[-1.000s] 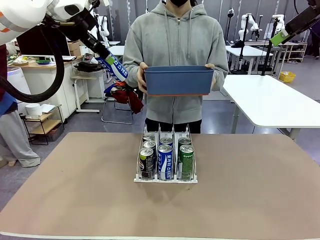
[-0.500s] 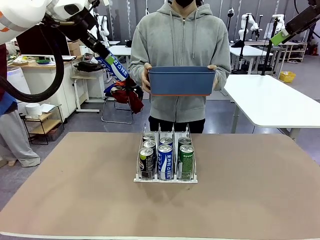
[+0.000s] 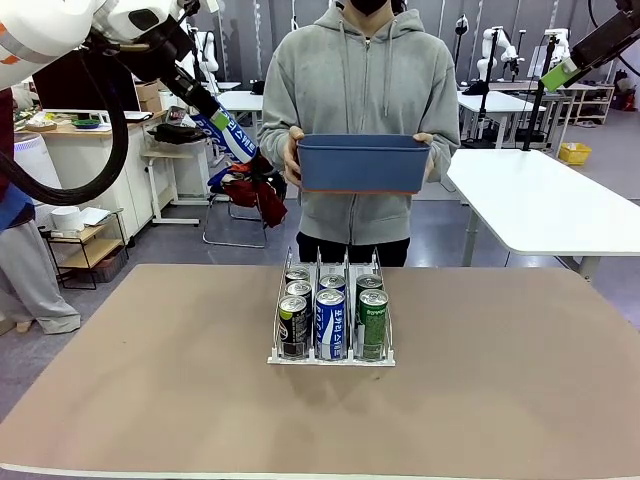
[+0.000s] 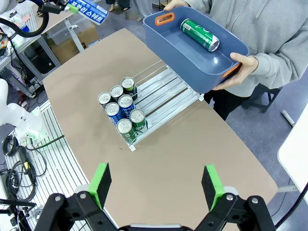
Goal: Fill the beverage cans into the dispenser.
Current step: Place the picked Ionic drink in the line of the Automatic Can Dispenser with the same cans.
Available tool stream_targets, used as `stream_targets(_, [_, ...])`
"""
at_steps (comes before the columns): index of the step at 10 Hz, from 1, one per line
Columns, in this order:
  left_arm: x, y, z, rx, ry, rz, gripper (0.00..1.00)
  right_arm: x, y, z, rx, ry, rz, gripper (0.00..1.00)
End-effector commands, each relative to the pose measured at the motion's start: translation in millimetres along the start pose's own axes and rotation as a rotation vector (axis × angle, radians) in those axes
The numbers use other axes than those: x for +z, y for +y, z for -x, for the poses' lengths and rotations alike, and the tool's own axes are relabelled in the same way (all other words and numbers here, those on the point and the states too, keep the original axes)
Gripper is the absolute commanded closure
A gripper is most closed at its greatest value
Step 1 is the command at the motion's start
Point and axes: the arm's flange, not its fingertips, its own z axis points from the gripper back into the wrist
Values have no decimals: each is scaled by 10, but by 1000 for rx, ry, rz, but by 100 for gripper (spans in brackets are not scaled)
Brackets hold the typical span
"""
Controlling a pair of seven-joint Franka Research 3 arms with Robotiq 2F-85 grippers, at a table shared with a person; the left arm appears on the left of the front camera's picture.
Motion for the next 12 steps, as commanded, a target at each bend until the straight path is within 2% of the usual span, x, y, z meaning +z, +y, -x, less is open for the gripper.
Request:
stream_targets(1, [96, -489, 62, 73, 124, 148, 43, -18, 9, 0, 0, 3, -2, 0])
stream_targets(2, [135, -676, 164, 20, 212, 194, 43, -18, 9, 0, 0, 3, -2, 0])
stream_targets(3, [122, -842, 266, -19, 265, 152, 43, -18, 9, 0, 0, 3, -2, 0])
stream_targets(4, [45, -1023, 312, -44, 288, 181, 43, -18, 9, 0, 0, 3, -2, 0])
stream_targets(6, [-78, -1298, 459, -245, 357, 231, 43, -18, 9, 0, 0, 3, -2, 0])
stream_targets(7, [-116, -1392, 433, -299, 354, 196, 43, -18, 9, 0, 0, 3, -2, 0])
stream_targets(8, [-79, -1284, 398, -130, 355, 225, 43, -18, 9, 0, 0, 3, -2, 0])
stream_targets(12, [-130, -1328, 446, -161, 376, 228, 43, -18, 9, 0, 0, 3, -2, 0])
